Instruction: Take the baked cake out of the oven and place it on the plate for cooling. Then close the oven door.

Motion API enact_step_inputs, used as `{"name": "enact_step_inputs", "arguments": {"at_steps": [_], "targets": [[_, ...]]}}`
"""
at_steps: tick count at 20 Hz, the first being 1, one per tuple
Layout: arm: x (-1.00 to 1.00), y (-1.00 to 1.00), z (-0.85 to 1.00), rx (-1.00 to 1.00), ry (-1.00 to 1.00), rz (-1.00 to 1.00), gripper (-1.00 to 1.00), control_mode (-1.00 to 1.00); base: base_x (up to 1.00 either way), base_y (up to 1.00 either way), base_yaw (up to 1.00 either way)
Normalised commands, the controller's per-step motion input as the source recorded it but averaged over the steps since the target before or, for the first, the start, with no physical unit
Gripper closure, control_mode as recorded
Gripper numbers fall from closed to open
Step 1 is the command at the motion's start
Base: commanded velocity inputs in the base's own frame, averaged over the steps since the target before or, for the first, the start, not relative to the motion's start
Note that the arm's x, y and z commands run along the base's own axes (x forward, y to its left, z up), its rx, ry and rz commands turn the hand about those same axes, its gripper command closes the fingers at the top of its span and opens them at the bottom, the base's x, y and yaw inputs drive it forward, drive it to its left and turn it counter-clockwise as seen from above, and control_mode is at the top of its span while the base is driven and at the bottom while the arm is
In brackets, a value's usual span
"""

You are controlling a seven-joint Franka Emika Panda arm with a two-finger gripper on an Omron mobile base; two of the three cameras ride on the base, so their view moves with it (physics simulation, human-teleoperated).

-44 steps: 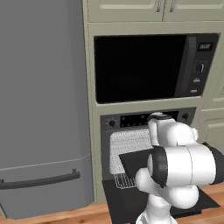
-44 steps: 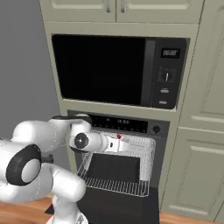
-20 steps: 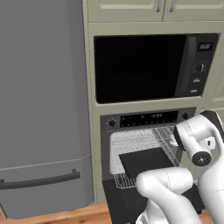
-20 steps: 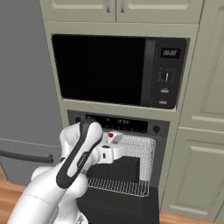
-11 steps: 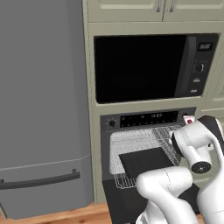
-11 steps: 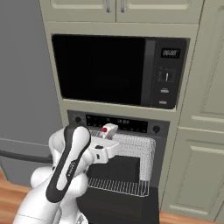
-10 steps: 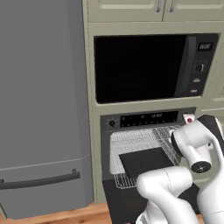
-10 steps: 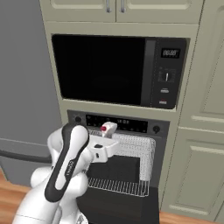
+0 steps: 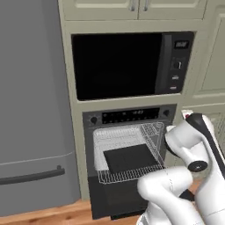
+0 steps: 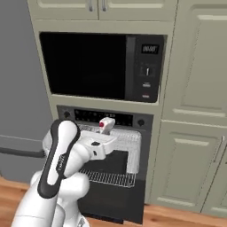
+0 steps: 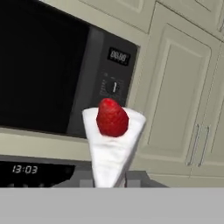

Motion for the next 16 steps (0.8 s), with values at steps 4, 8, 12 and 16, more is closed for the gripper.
{"name": "enact_step_inputs", "arguments": {"at_steps": [4,8,12,16], "targets": [[0.00,0.00,0.00,0.00,0.00,0.00,1.00,1.00,-0.67,-0.97,-0.43],[0.00,0.00,0.00,0.00,0.00,0.00,1.00,1.00,-0.36,-0.37,-0.79],[0.00,0.00,0.00,0.00,0.00,0.00,1.00,1.00,-0.21,-0.17,-0.89],[0.00,0.00,0.00,0.00,0.00,0.00,1.00,1.00,-0.07,-0.28,-0.83]]}}
